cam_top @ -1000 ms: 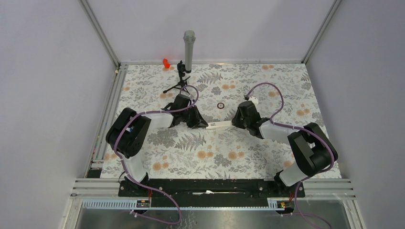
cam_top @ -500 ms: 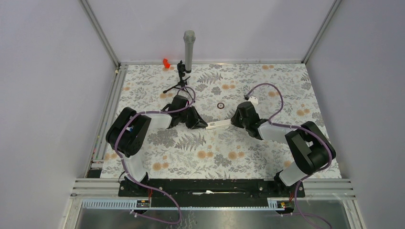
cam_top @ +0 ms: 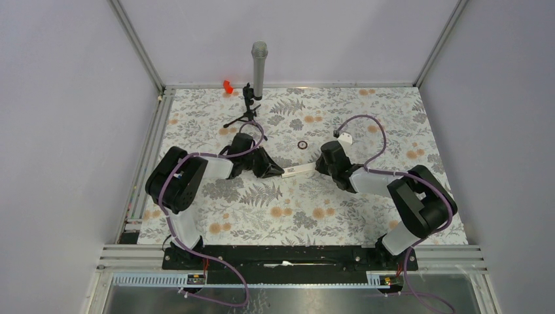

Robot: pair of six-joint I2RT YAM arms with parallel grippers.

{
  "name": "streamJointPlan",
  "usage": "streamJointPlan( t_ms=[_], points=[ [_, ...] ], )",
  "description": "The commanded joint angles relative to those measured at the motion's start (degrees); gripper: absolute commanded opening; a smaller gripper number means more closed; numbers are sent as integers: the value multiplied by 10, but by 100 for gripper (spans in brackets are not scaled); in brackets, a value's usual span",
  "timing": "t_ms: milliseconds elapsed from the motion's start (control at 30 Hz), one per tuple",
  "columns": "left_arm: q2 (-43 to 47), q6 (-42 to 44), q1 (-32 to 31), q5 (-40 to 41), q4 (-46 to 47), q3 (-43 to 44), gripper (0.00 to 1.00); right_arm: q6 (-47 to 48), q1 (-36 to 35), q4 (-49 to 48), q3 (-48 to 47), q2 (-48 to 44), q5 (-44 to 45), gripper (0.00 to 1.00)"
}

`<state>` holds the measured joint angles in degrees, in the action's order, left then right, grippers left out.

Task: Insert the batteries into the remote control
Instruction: Load the battery cover into the remote control, then reset both arms

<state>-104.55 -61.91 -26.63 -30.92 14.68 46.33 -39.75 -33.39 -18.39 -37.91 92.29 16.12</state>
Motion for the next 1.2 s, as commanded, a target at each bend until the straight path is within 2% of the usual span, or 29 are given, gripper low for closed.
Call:
streamJointPlan(
  t_ms=[0, 200, 233, 600, 833, 933, 967, 1000, 1100, 1167],
  points=[
    [-22, -24, -24, 4, 80, -2, 0, -26, -90, 129, -2, 39, -190, 13],
    [31, 44, -14, 66, -42, 13, 0, 27, -72, 204, -65, 26, -94, 24],
    [39, 56, -12, 78, -63, 21, 2, 36, -65, 212, -74, 25, -85, 25],
    [98, 134, -11, 172, -190, 68, 36, 90, 12, 236, -124, -31, -63, 42],
    [148, 181, -10, 248, -276, 110, 67, 118, 41, 270, -157, -98, -59, 54],
    [187, 207, -10, 285, -318, 126, 76, 137, 47, 296, -171, -146, -43, 60],
    [204, 216, -9, 299, -332, 134, 84, 147, 48, 306, -177, -165, -34, 63],
    [221, 226, -9, 306, -346, 141, 97, 157, 48, 316, -183, -184, -26, 66],
    [275, 257, -9, 352, -393, 172, 99, 184, 48, 335, -194, -253, 11, 75],
    [305, 278, -9, 376, -428, 196, 99, 199, 48, 348, -205, -297, 42, 85]
  ],
)
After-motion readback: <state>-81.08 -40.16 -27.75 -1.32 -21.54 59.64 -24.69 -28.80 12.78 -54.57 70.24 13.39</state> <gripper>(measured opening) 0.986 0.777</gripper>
